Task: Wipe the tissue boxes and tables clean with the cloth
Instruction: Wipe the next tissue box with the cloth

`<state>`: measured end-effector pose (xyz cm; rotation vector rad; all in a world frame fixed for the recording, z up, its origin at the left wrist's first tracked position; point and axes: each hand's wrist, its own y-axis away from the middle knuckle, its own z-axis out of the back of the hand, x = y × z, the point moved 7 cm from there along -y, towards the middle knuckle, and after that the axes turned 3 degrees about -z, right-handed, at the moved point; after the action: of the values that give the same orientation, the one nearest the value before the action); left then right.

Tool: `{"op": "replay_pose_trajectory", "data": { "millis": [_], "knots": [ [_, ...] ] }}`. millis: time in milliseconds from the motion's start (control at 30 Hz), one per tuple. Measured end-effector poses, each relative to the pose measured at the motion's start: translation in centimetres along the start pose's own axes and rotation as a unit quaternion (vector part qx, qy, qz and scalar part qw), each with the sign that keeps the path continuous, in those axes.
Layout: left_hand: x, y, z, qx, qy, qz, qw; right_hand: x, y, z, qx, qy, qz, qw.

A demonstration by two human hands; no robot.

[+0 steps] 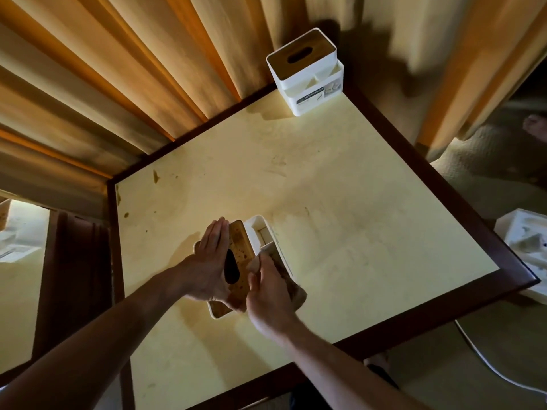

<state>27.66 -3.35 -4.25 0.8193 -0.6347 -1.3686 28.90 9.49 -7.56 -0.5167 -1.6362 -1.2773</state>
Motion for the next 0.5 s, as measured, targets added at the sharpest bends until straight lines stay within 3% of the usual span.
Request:
{"op": "replay_pose_trajectory", "data": {
  "millis": [200,267,367,500],
  "knots": [
    [-0.1,-0.1,0.2,0.01,0.016,-0.004,1.0,0.4,2.4,0.5,-0.046,0.054,0.131,0.989],
    [-0.2,-0.2,0.2,0.014,0.012,-0.003,1.0,0.7,1.9,0.4,-0.044,0.059,0.103,0.992],
    [-0.3,-0.1,0.2,0.017,0.003,0.002,1.0,0.6,0.7,0.9,-0.023,0.034,-0.005,0.999],
    [-0.2,-0.2,0.0,-0.001,-0.007,0.008,1.0,1.5,-1.3,1.5,0.082,0.036,-0.103,0.991]
  ]
}}
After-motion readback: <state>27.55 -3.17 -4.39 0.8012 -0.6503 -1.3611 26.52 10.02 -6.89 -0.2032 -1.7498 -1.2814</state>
